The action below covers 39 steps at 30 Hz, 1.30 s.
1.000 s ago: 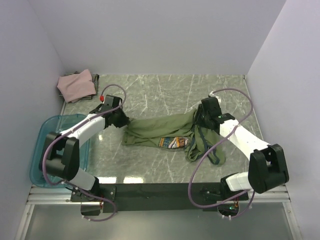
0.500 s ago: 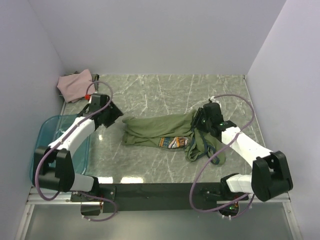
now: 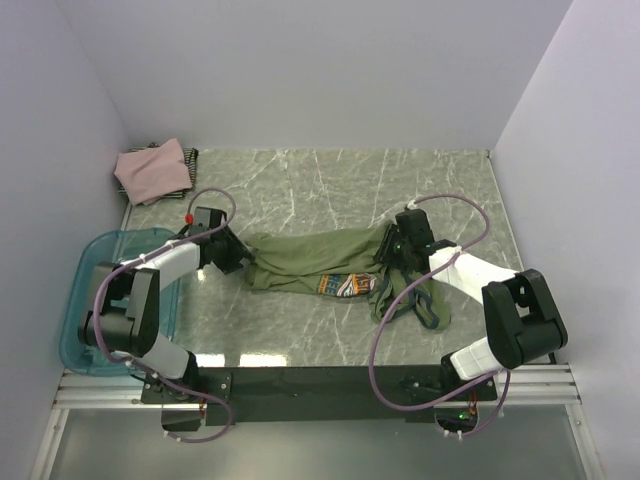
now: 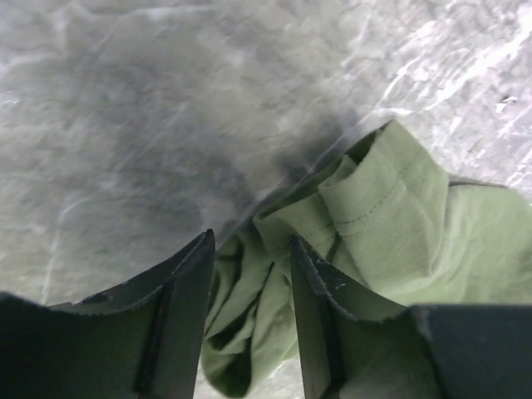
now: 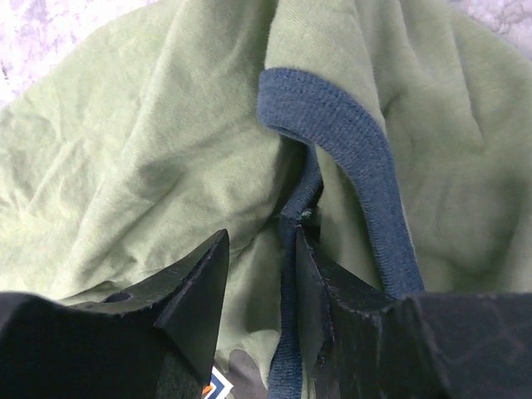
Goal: Fold and stack the tank tops
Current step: Flatten the tank top out
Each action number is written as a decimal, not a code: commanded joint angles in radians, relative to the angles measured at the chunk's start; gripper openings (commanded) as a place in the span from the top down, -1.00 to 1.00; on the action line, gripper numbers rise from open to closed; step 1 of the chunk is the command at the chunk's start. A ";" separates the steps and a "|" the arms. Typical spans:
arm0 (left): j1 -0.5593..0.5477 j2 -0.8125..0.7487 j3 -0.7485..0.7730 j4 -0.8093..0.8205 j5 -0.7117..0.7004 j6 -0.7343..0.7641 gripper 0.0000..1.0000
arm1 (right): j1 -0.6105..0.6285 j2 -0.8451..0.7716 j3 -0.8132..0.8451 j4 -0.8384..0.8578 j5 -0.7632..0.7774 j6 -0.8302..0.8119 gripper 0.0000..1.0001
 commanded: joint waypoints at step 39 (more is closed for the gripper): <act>-0.021 -0.343 0.091 -0.222 -0.255 -0.050 0.99 | 0.042 -0.171 -0.026 -0.013 -0.002 -0.020 -0.15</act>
